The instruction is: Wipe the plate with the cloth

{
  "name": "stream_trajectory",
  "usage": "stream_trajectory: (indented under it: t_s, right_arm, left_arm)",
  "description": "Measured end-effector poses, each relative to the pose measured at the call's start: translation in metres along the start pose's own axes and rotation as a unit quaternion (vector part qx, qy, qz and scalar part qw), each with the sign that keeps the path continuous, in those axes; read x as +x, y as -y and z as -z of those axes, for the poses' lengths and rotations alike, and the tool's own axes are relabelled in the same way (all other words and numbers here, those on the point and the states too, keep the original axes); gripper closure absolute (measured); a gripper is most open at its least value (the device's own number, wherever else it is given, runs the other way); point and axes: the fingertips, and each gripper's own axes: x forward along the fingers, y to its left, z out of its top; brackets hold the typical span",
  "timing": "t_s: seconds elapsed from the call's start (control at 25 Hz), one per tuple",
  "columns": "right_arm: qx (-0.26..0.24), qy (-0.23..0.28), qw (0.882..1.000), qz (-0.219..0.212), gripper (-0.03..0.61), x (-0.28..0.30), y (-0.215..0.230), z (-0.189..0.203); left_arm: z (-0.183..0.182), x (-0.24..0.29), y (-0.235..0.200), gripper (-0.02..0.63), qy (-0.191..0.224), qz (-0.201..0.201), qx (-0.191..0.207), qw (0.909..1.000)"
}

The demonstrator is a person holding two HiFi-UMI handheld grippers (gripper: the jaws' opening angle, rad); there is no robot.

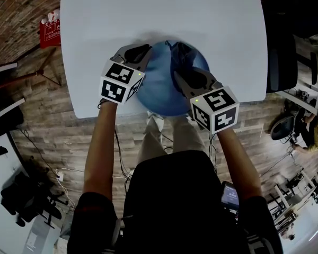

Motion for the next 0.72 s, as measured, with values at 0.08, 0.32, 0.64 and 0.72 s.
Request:
stream_trajectory:
  t_s: [0.08, 0.32, 0.64, 0.72]
  right_arm:
    - [-0.002, -0.001, 1.0, 0.0, 0.518, -0.0003, -0.0004, 0.0006]
    - [-0.004, -0.003, 1.0, 0.002, 0.518, 0.0009, -0.0007, 0.0005]
    - [-0.019, -0.015, 1.0, 0.004, 0.518, 0.0052, -0.002, 0.0018]
    - [-0.031, -0.019, 0.999, 0.006, 0.518, 0.0061, -0.0023, 0.0004]
  left_arm:
    - [0.0002, -0.0003, 0.0008, 0.574, 0.001, 0.001, 0.002, 1.0]
    - [0.0006, -0.0016, 0.0011, 0.58, -0.001, 0.01, 0.003, 0.9999]
    - [0.0022, -0.0021, 0.0006, 0.583, -0.004, 0.018, 0.0, 0.9998]
    - [0.0017, -0.0023, 0.0008, 0.584, -0.004, 0.02, 0.0, 0.9998]
